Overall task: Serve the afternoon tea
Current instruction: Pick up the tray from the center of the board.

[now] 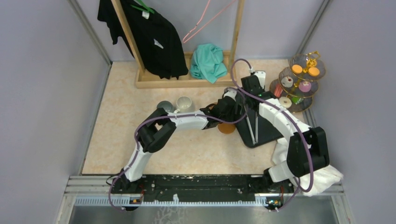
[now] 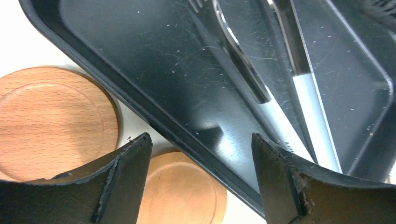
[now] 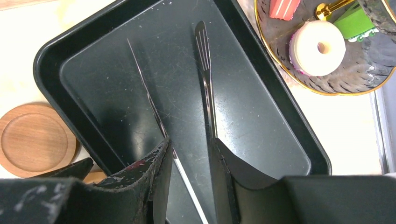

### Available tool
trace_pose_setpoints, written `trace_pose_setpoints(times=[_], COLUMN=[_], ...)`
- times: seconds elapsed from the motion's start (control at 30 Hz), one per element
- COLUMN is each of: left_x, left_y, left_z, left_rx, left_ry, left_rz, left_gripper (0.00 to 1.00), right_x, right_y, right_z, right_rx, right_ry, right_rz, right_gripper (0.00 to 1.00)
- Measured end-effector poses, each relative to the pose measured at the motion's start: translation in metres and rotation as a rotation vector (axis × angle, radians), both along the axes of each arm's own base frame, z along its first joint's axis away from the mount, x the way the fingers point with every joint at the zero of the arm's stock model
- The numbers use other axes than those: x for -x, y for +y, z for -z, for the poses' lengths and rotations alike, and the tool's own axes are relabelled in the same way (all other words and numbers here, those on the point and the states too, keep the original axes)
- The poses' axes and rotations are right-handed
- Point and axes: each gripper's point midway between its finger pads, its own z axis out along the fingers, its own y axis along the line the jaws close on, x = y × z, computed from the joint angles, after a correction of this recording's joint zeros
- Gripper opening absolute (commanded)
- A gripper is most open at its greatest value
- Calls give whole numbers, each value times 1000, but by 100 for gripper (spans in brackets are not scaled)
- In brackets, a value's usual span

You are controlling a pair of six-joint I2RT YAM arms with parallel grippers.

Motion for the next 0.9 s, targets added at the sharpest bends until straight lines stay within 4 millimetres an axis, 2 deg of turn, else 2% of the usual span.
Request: trace_pose_setpoints(times=[0.23,0.43,0.53,0.63,0.9], left_x=[-9,-19,-21,-21,-30], left_y=[13,24,25,22,24], left_z=[14,17,17,15,13], left_rx=[-58,-76,-73,-68,-81], left_ry=[18,21,25,26,17], left_rz=[-12,-24,-17,-2,-5], left_gripper=[70,60,50,35,24], right_x=[-3,-3,-3,-3,-1], right_y=[3,4,4,4,4], right_z=[-5,-14,-19,-21,-15], right_rx=[-23,-44,-55,-64,-70], right_ry=[-27,-56,-72,-82,-70], right_rz=[-7,-10,-12,-13,-17], right_gripper=[35,35,35,35,34])
